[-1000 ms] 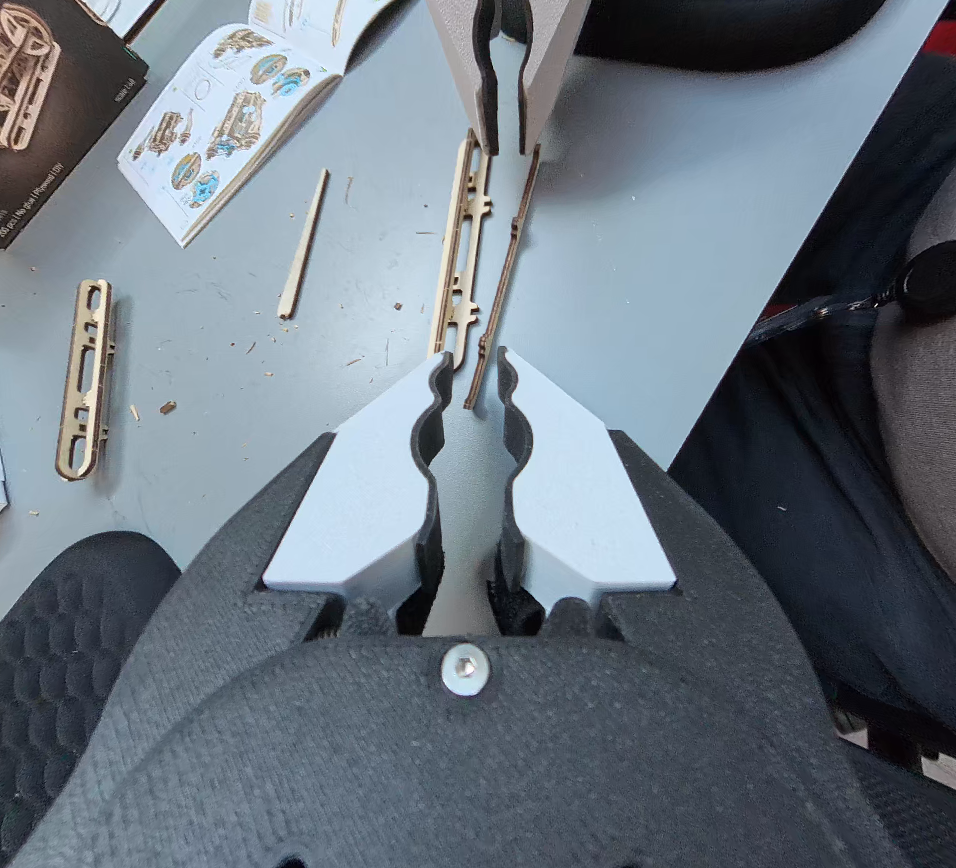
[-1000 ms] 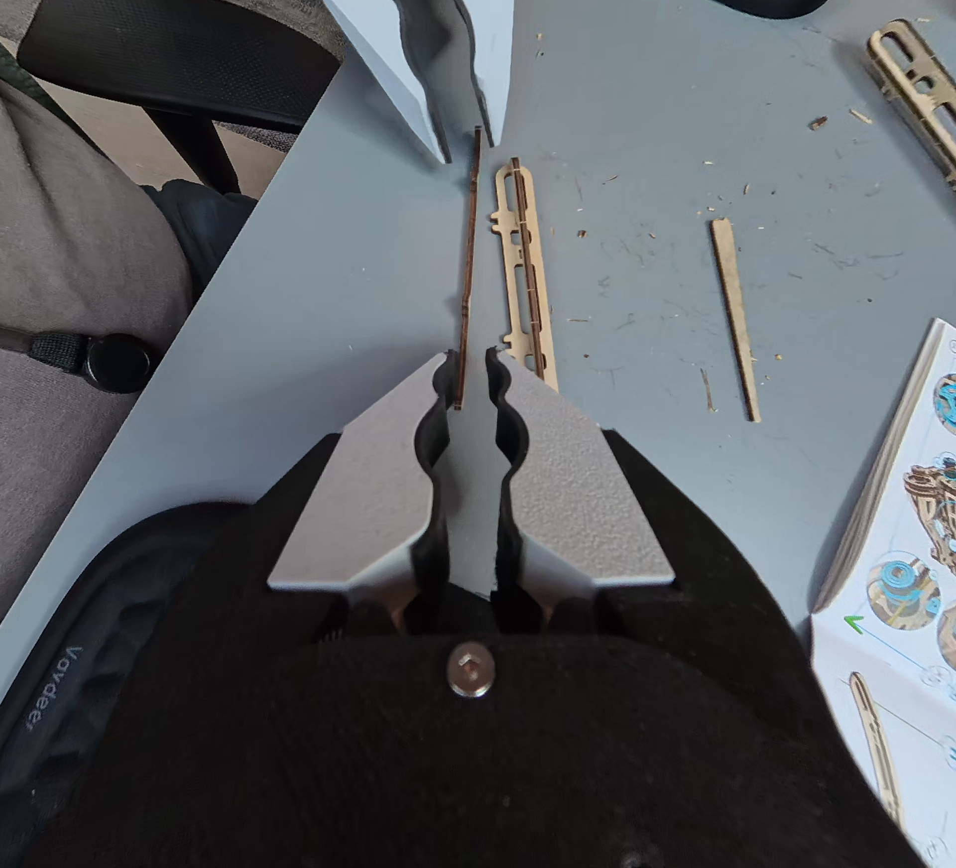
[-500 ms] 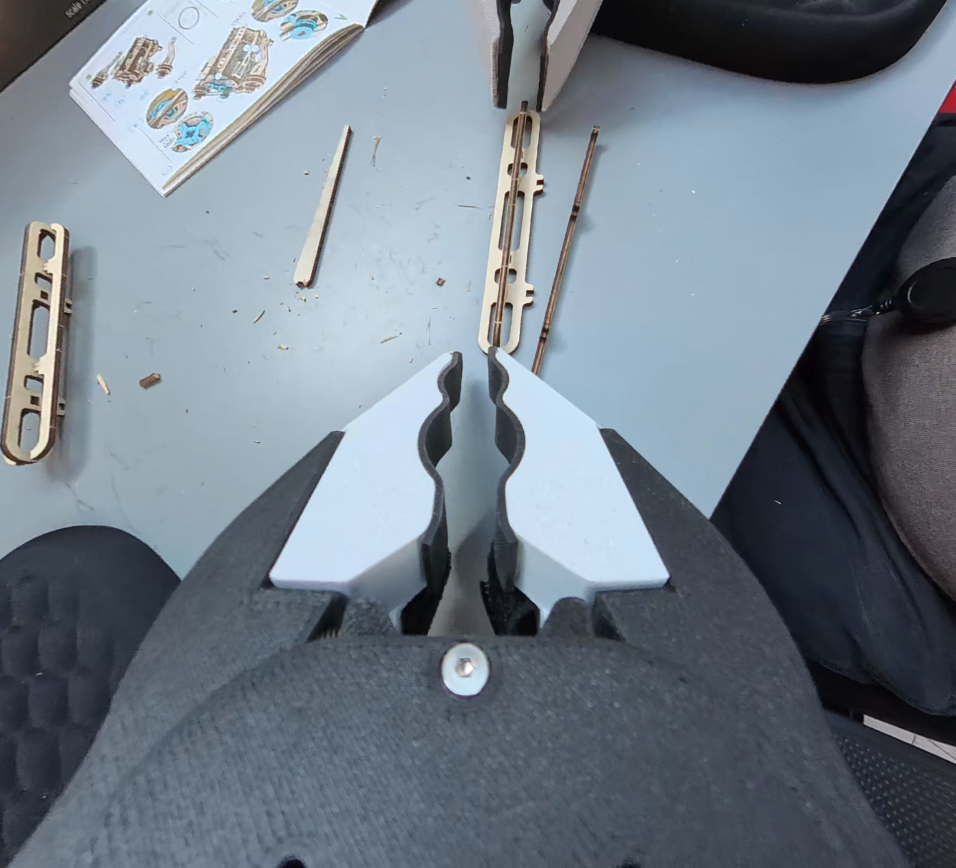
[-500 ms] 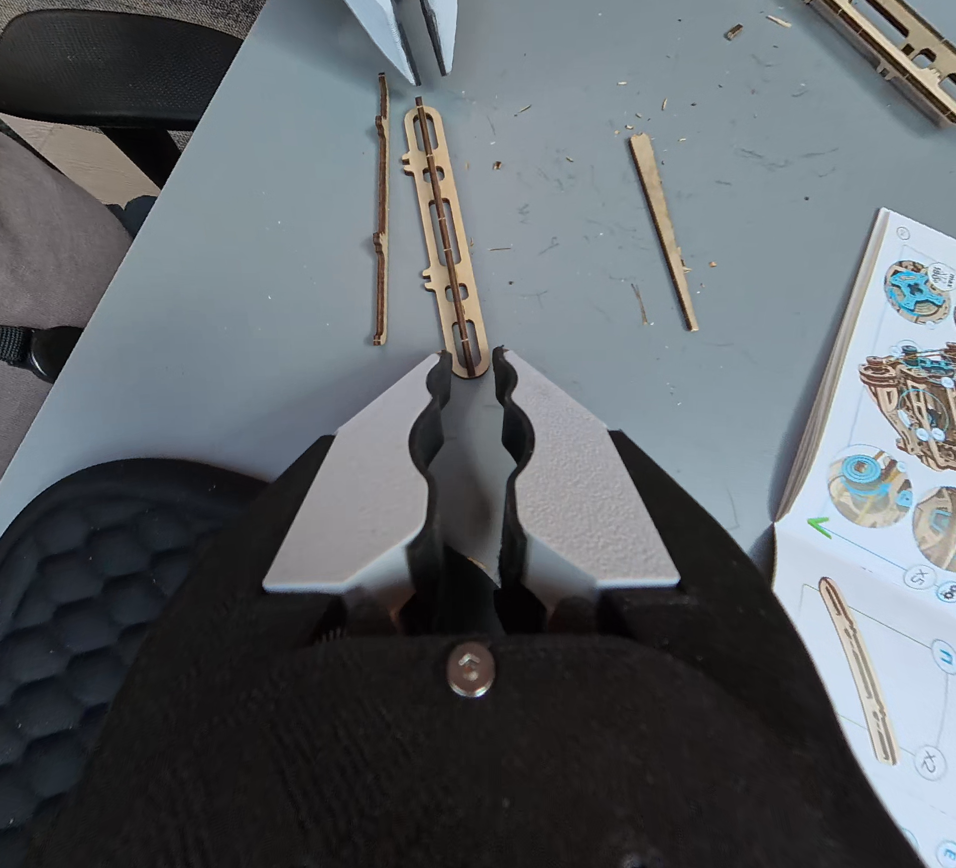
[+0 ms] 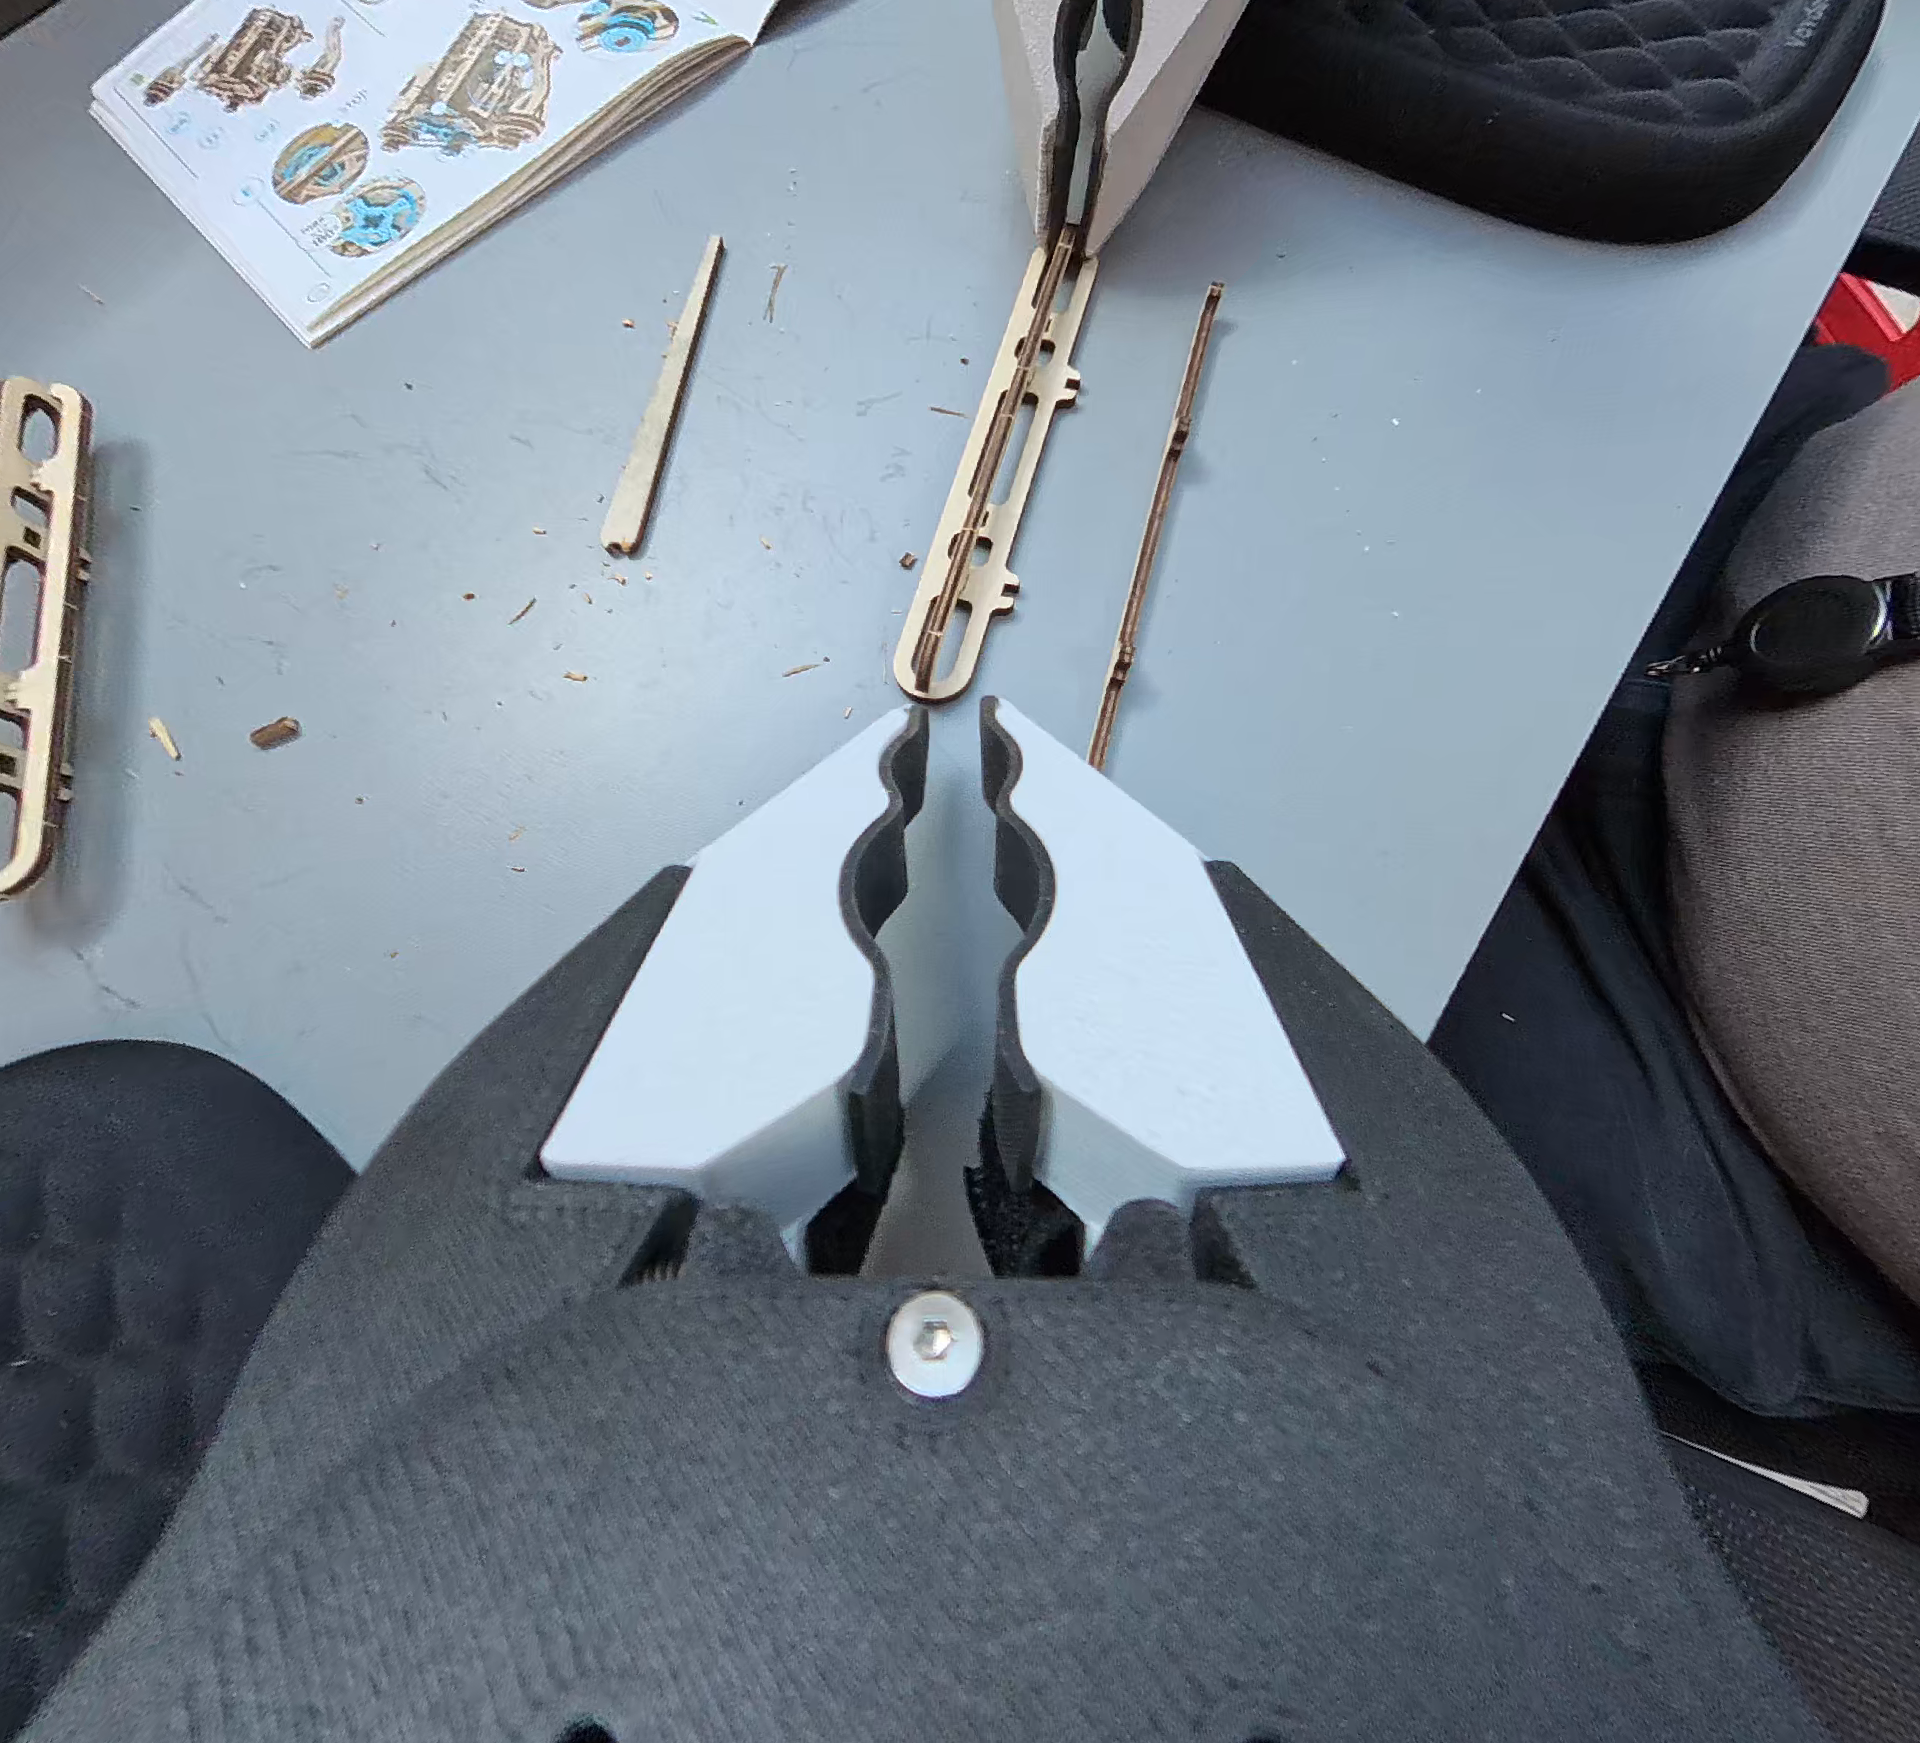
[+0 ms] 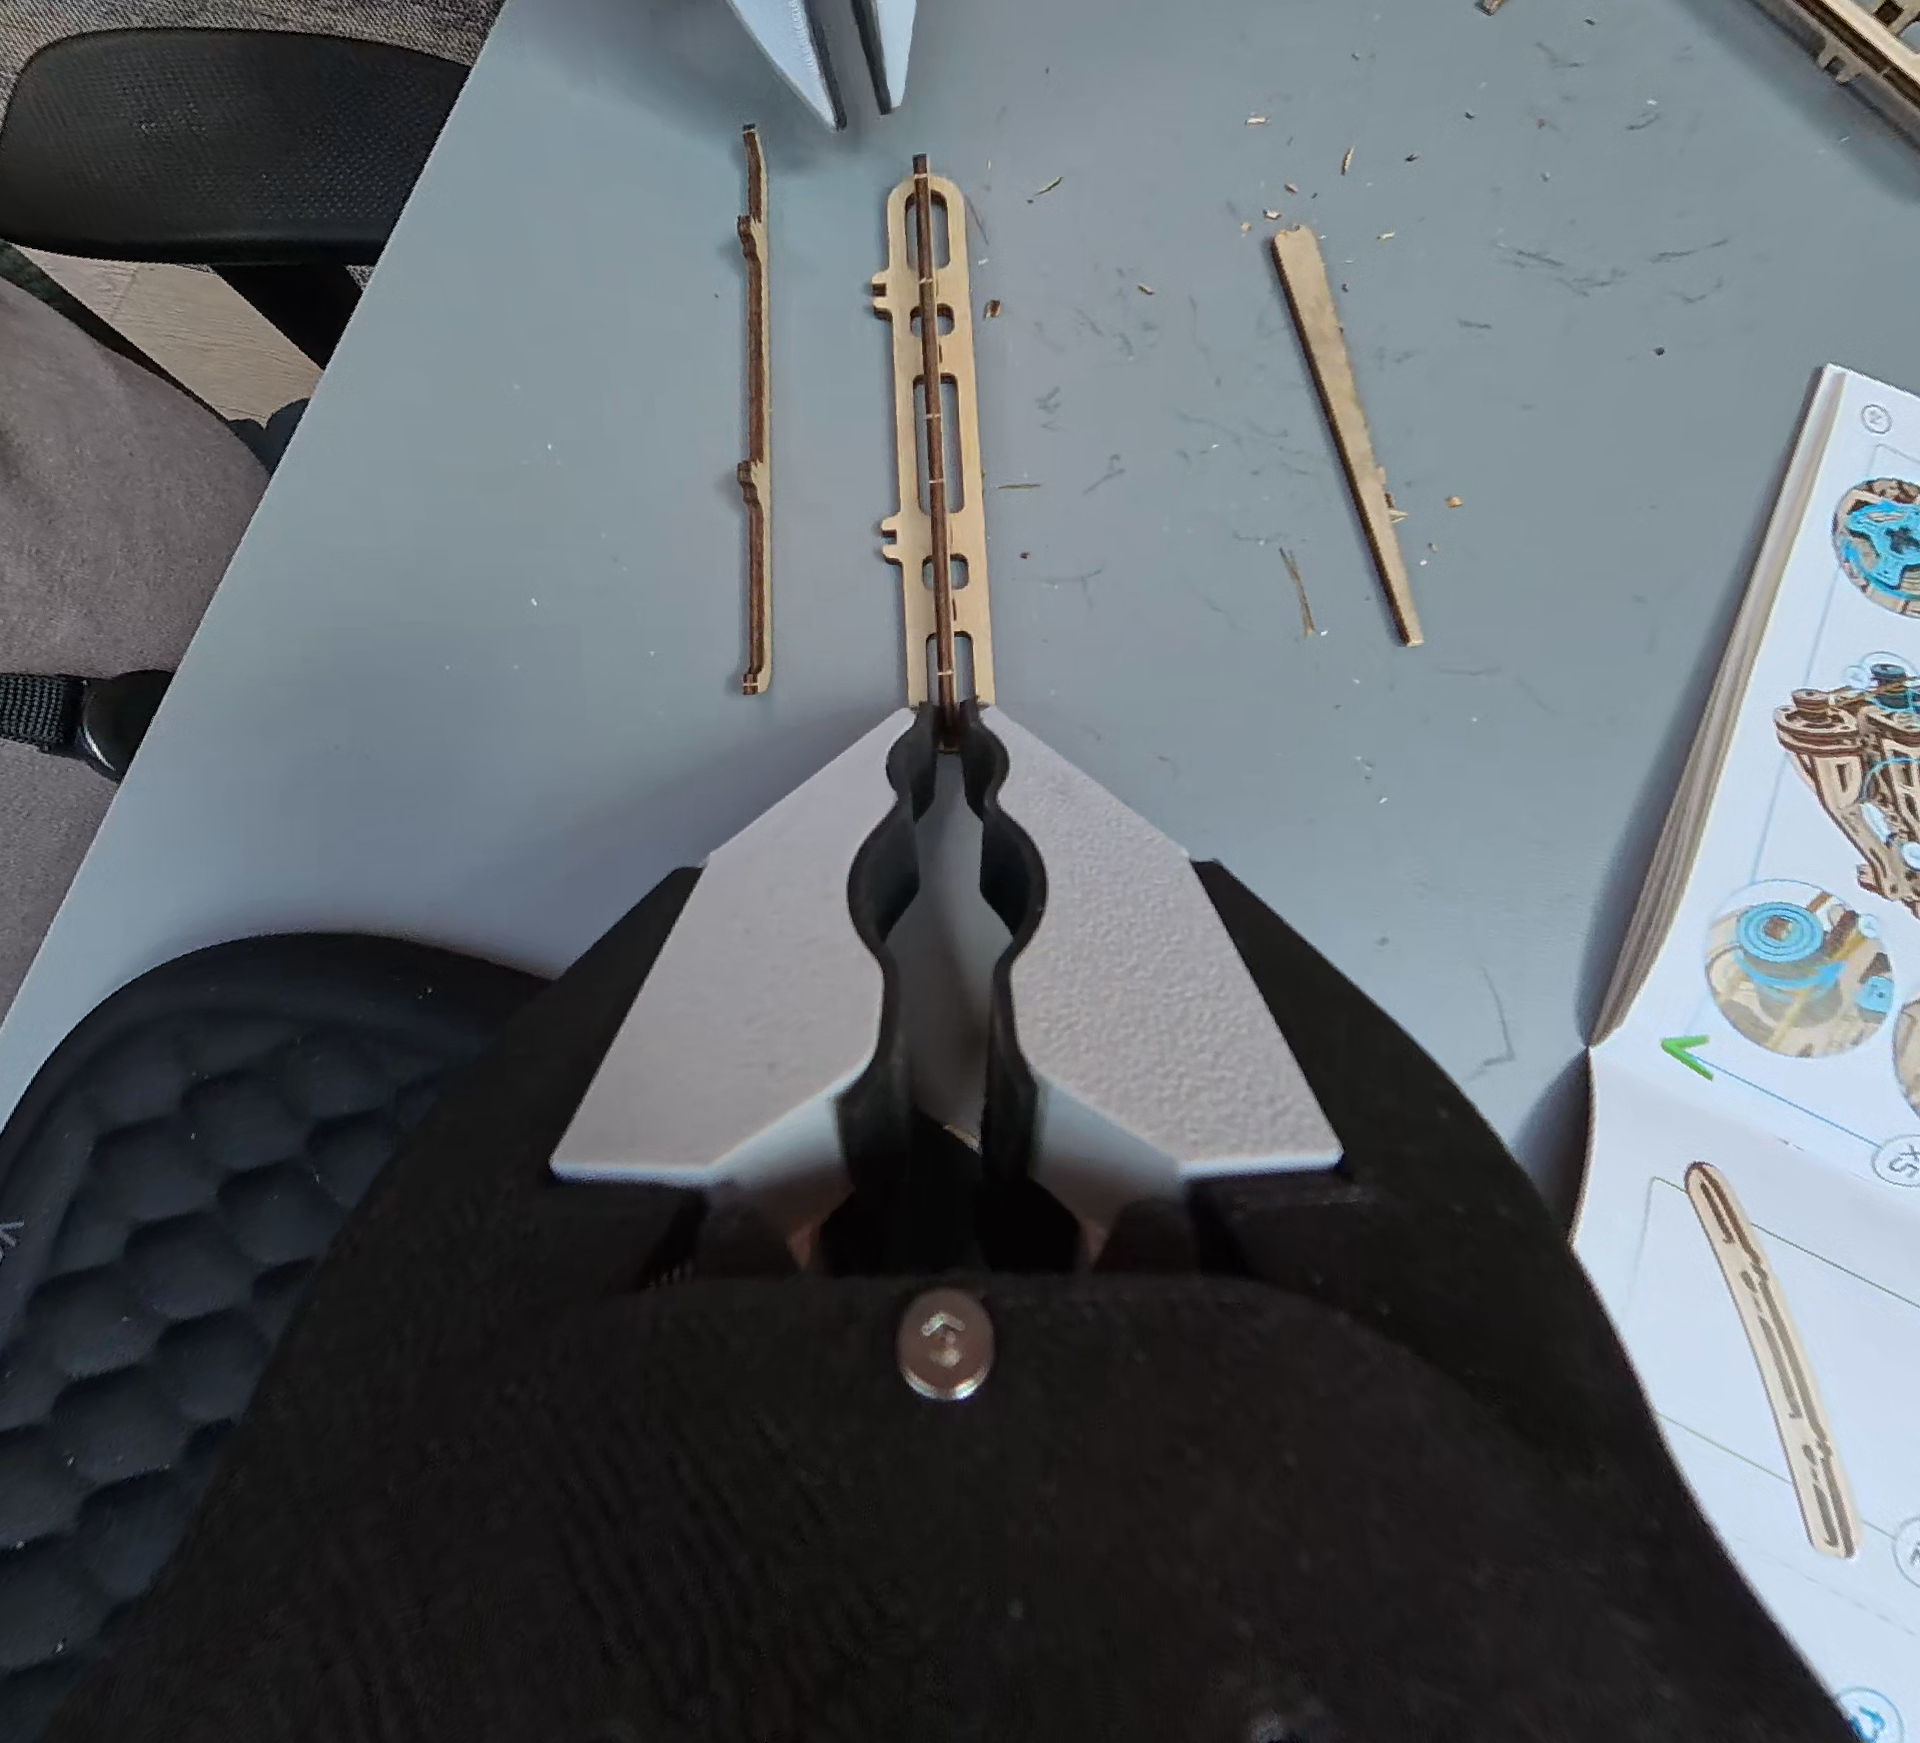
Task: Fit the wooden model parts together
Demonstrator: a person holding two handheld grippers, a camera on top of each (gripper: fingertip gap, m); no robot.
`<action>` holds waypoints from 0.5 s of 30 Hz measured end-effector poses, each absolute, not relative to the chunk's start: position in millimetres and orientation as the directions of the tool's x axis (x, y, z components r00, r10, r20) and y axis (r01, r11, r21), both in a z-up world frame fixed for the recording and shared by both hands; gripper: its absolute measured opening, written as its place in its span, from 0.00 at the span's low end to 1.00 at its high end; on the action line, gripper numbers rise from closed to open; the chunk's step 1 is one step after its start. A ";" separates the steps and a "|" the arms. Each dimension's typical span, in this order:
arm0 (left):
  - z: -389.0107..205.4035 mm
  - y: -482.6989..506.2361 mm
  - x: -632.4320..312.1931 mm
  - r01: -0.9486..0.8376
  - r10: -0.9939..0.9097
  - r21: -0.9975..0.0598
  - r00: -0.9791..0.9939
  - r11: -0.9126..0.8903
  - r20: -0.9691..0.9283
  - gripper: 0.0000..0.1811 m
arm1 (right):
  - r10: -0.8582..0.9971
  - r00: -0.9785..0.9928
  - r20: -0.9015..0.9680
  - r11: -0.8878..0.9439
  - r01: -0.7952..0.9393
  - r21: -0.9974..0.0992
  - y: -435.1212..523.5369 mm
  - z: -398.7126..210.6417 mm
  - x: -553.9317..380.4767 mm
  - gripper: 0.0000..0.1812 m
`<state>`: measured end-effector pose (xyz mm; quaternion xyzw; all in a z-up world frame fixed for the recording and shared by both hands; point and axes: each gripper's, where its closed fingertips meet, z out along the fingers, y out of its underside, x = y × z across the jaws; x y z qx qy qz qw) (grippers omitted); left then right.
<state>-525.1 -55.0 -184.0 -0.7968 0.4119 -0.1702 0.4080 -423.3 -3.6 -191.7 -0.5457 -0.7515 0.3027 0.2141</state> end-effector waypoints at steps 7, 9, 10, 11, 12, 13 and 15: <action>-189.2 -42.4 -522.8 -0.560 -0.811 -0.771 0.577 -0.304 -0.100 0.05 | 0.952 -0.307 -0.015 0.213 0.694 -0.687 -2.8 -191.7 -424.2 0.05; -190.8 -38.8 -521.4 -0.566 -0.814 -0.769 0.571 -0.296 -0.107 0.04 | 0.952 -0.307 -0.017 0.212 0.694 -0.688 -2.7 -191.4 -424.5 0.03; -191.1 -38.1 -520.2 -0.564 -0.817 -0.771 0.568 -0.295 -0.103 0.03 | 0.951 -0.310 -0.021 0.212 0.696 -0.686 -3.2 -192.0 -424.2 0.03; -191.6 -37.6 -519.7 -0.563 -0.818 -0.771 0.566 -0.296 -0.099 0.02 | 0.949 -0.313 -0.028 0.210 0.696 -0.686 -4.2 -192.0 -424.2 0.02; -191.4 -36.9 -519.7 -0.562 -0.818 -0.773 0.566 -0.295 -0.100 0.02 | 0.948 -0.316 -0.034 0.208 0.699 -0.684 -5.0 -192.0 -424.0 0.01; -191.1 -36.4 -520.2 -0.561 -0.816 -0.774 0.568 -0.293 -0.103 0.02 | 0.950 -0.312 -0.031 0.208 0.700 -0.683 -4.7 -191.9 -424.3 0.01; -189.8 -39.3 -520.3 -0.556 -0.817 -0.778 0.568 -0.291 -0.100 0.01 | 0.948 -0.316 -0.023 0.216 0.696 -0.684 -6.8 -190.7 -424.9 0.01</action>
